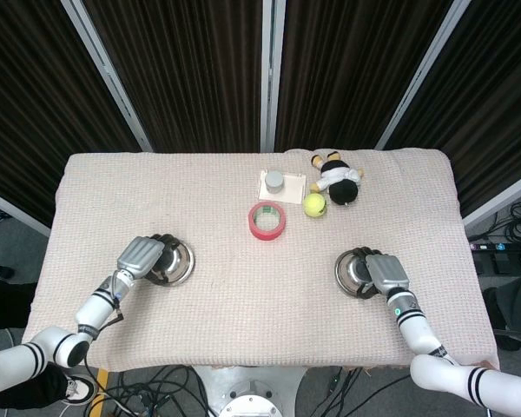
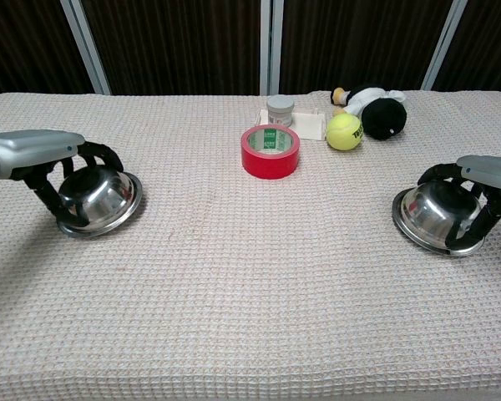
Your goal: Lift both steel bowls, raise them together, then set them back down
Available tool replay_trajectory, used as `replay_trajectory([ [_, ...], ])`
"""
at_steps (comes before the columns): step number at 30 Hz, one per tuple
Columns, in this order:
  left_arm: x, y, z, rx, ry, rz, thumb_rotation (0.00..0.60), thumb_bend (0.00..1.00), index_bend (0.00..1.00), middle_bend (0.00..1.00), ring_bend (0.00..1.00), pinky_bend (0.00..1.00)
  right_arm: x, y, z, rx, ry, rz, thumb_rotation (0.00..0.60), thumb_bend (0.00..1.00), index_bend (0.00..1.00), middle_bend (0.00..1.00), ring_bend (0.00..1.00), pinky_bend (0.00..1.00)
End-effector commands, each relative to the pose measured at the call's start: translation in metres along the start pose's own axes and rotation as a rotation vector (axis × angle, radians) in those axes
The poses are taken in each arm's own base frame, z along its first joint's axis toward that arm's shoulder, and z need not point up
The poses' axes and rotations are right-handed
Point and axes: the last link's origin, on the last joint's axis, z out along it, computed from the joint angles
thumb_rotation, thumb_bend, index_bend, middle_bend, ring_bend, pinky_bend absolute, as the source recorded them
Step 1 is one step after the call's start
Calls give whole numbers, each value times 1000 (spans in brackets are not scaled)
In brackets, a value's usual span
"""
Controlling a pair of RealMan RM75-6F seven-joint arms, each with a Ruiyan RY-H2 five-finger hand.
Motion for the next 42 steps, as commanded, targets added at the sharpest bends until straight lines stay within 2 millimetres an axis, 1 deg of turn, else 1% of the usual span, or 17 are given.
replay_trajectory([
  [1, 7, -2, -8, 2, 142, -8, 600, 337, 388, 351, 312, 497, 7, 7, -5, 7, 32, 57, 600, 133, 424, 336, 253, 363],
  [4, 13, -3, -18, 7, 303, -24, 600, 349, 393, 357, 326, 515, 17, 12, -13, 29, 72, 154, 600, 150, 432, 345, 263, 371],
  [7, 15, -2, -27, 3, 443, -107, 600, 350, 394, 358, 334, 522, 31, 19, -20, 56, 141, 240, 600, 165, 445, 356, 273, 379],
  [10, 15, 3, -34, -6, 574, -266, 600, 350, 395, 358, 335, 522, 42, 18, -26, 110, 220, 345, 600, 175, 448, 359, 275, 381],
  [13, 13, 16, -38, -33, 670, -544, 600, 350, 395, 358, 335, 522, 48, 9, -28, 203, 295, 486, 600, 195, 448, 359, 275, 381],
  [16, 9, 35, -38, -82, 654, -871, 600, 350, 396, 358, 342, 523, 51, -8, -25, 319, 332, 652, 600, 199, 448, 357, 274, 381],
  [17, 7, 43, -39, -99, 628, -989, 600, 350, 397, 358, 344, 524, 52, -17, -23, 369, 333, 733, 600, 199, 448, 357, 274, 381],
  [18, 7, 47, -39, -107, 608, -1068, 600, 350, 397, 359, 345, 525, 52, -24, -22, 405, 328, 794, 600, 199, 448, 356, 274, 381],
  [20, 7, 58, -41, -130, 550, -1208, 600, 351, 397, 359, 346, 525, 49, -39, -17, 477, 293, 913, 600, 199, 448, 356, 275, 381],
  [24, 9, 76, -40, -169, 469, -1373, 600, 351, 397, 360, 346, 524, 41, -66, -6, 561, 192, 1058, 600, 199, 449, 348, 274, 381],
  [29, 10, 91, -36, -203, 417, -1463, 600, 350, 397, 360, 345, 525, 31, -101, 7, 642, 58, 1213, 600, 198, 451, 346, 274, 381],
  [32, 7, 93, -37, -210, 405, -1466, 600, 351, 397, 360, 345, 525, 26, -118, 12, 677, 2, 1260, 600, 198, 450, 346, 274, 381],
  [35, 2, 95, -43, -222, 405, -1451, 600, 351, 398, 361, 345, 525, 23, -134, 17, 705, -33, 1266, 600, 197, 450, 346, 274, 381],
  [36, 12, 107, -31, -257, 401, -1439, 600, 351, 398, 361, 345, 524, 23, -138, 18, 714, -41, 1266, 600, 197, 450, 346, 274, 381],
  [37, 14, 111, -25, -250, 398, -1426, 600, 350, 398, 361, 345, 524, 23, -143, 19, 722, -49, 1265, 600, 197, 450, 346, 274, 381],
  [39, 14, 119, -25, -247, 382, -1406, 600, 350, 398, 361, 345, 524, 23, -152, 21, 738, -68, 1258, 600, 197, 450, 346, 274, 381],
  [42, 15, 127, -26, -252, 375, -1345, 600, 350, 397, 361, 344, 524, 24, -165, 24, 753, -103, 1255, 600, 197, 451, 346, 274, 381],
])
